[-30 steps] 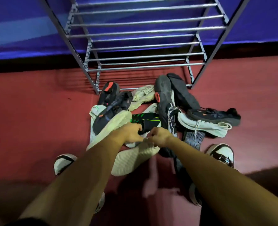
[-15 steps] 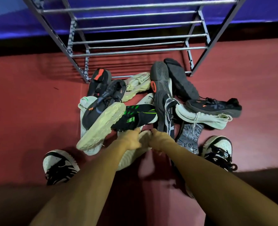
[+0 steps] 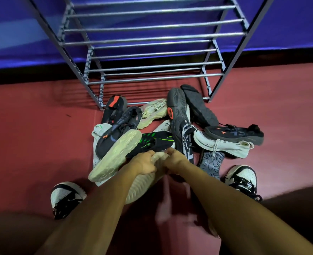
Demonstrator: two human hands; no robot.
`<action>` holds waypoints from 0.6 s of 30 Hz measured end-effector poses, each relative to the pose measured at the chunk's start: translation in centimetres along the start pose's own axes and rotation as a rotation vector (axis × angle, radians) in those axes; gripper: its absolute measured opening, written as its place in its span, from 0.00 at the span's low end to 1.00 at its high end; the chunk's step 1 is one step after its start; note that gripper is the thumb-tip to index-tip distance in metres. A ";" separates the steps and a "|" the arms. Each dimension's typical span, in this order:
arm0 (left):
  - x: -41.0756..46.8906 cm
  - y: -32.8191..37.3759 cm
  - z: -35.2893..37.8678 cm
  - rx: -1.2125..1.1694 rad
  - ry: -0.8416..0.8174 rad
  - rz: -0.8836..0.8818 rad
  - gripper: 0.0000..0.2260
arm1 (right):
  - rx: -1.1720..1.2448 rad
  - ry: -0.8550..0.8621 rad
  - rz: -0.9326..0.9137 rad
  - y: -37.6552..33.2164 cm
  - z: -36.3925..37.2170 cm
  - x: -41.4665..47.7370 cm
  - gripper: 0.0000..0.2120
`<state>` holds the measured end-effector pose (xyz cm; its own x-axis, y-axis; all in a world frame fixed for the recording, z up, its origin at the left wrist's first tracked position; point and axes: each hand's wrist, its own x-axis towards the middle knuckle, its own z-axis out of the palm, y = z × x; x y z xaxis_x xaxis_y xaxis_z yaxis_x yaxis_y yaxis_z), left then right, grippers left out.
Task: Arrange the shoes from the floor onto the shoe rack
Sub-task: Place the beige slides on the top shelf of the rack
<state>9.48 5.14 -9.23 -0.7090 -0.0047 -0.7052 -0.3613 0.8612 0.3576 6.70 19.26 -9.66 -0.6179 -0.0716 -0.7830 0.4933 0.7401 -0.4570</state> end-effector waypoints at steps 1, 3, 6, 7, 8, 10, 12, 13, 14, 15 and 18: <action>-0.4 0.0 -0.5 -0.036 0.005 0.002 0.27 | -0.002 -0.006 -0.013 -0.5 -0.5 -0.3 0.22; -1.2 0.3 -1.7 -0.106 0.031 0.015 0.26 | -0.036 -0.016 -0.053 -1.7 -1.7 -1.6 0.23; -2.3 0.9 -3.5 -0.171 0.069 0.044 0.26 | -0.042 -0.001 -0.111 -3.9 -3.6 -3.5 0.24; -2.7 1.1 -4.2 -0.186 0.091 0.052 0.27 | -0.042 -0.001 -0.136 -4.7 -4.3 -4.0 0.25; -3.2 1.4 -5.1 -0.208 0.114 0.058 0.28 | -0.037 0.003 -0.170 -5.5 -4.9 -4.6 0.27; -4.1 1.9 -7.1 -0.260 0.167 0.084 0.31 | -0.038 0.012 -0.234 -7.4 -6.4 -5.7 0.30; -5.2 2.4 -9.5 -0.301 0.220 0.111 0.34 | -0.065 0.027 -0.309 -9.8 -8.0 -7.1 0.31; -5.7 2.6 -10.8 -0.318 0.242 0.125 0.35 | -0.078 0.034 -0.343 -11.1 -8.8 -7.9 0.31; -6.4 2.9 -12.3 -0.332 0.268 0.144 0.33 | -0.097 0.044 -0.387 -12.5 -9.7 -8.9 0.32; -7.1 3.3 -13.9 -0.342 0.299 0.167 0.30 | -0.113 0.061 -0.431 -13.9 -10.5 -10.0 0.31; -9.6 4.5 -18.7 -0.305 0.412 0.222 0.25 | -0.132 0.114 -0.567 -17.8 -13.0 -13.1 0.25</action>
<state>3.31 -0.48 10.57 -0.9440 -0.0906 -0.3172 -0.2918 0.6780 0.6746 -1.92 15.67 14.23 -0.8280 -0.4136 -0.3785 -0.0091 0.6849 -0.7286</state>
